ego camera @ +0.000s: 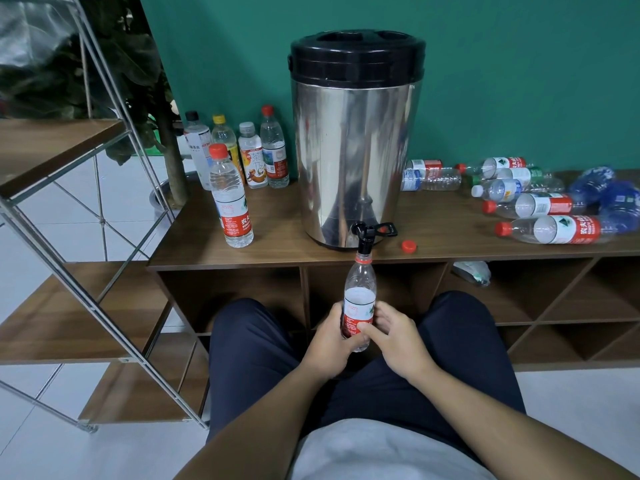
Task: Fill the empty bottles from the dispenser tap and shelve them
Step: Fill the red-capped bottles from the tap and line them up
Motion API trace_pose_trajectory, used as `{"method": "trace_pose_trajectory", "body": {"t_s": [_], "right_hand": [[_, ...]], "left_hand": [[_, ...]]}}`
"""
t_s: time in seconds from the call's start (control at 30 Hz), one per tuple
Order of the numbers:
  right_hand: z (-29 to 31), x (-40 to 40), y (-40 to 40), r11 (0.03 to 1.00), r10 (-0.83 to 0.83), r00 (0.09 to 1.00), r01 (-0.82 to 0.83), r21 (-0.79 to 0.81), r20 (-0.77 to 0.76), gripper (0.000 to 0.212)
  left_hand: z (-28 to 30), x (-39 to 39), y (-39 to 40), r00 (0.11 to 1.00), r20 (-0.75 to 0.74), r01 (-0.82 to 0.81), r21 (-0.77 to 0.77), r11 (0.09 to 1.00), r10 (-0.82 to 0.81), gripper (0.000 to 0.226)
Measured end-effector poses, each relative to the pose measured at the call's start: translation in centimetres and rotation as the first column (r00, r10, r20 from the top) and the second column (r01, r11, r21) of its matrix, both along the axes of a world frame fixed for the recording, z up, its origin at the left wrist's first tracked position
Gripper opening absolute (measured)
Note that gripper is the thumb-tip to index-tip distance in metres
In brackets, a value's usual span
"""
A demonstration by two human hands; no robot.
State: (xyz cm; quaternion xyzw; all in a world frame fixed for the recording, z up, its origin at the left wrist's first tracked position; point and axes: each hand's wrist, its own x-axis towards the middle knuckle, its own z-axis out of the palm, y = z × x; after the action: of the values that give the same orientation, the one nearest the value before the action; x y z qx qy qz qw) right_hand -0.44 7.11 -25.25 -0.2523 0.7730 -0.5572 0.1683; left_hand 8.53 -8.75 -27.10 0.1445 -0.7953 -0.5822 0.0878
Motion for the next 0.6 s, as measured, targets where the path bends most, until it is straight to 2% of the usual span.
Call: {"method": "trace_pose_trajectory", "body": {"t_s": [0.6], "right_hand": [[0.35, 0.2, 0.12, 1.0, 0.008, 1.0, -0.008, -0.007, 0.001, 0.053]], "left_hand": [[0.27, 0.11, -0.03, 1.0, -0.016, -0.006, 0.02, 1.0, 0.006, 0.058]]}}
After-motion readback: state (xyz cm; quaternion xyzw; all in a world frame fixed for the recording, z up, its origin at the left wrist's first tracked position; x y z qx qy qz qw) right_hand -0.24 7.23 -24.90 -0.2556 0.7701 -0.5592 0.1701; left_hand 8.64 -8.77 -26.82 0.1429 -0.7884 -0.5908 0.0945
